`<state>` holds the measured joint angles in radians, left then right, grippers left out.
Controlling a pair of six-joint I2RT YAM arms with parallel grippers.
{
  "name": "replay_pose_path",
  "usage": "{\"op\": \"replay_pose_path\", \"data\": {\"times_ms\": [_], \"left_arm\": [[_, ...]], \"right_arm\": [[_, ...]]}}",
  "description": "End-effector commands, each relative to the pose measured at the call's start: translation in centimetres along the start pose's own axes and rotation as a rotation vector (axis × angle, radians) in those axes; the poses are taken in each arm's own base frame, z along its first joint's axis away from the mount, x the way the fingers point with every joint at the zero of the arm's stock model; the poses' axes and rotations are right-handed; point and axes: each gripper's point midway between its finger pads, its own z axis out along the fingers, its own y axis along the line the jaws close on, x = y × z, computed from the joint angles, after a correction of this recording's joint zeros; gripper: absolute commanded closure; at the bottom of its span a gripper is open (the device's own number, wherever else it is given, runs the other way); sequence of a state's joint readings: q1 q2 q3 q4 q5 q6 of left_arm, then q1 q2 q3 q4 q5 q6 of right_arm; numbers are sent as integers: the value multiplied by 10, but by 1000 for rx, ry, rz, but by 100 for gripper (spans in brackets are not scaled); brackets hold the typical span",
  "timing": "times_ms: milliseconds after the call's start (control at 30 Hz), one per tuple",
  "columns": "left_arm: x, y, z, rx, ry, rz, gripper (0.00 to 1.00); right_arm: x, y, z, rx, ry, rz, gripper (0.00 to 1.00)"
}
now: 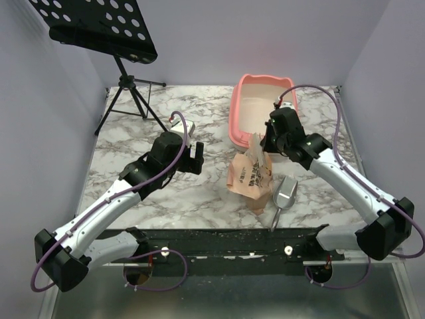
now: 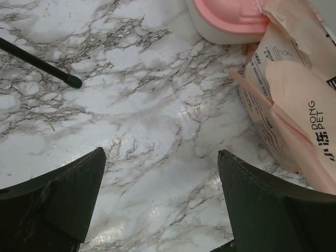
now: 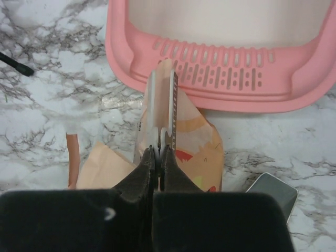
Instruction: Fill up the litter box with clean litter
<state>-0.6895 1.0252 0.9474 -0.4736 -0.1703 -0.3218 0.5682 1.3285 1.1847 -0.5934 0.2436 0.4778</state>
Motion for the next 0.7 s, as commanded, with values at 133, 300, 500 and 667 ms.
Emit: {"op": "replay_pose_path", "data": {"times_ms": [133, 300, 500, 667], "left_arm": [[4, -2, -4, 17, -1, -5, 5], [4, 0, -6, 13, -10, -11, 5], [4, 0, -7, 11, -20, -14, 5], [5, -5, -9, 41, -13, -15, 5]], "right_arm": [[-58, -26, -65, 110, -189, -3, 99], [-53, -65, -56, 285, -198, 11, 99], [-36, -132, -40, 432, -212, 200, 99], [-20, -172, -28, 524, -230, 291, 99]]}}
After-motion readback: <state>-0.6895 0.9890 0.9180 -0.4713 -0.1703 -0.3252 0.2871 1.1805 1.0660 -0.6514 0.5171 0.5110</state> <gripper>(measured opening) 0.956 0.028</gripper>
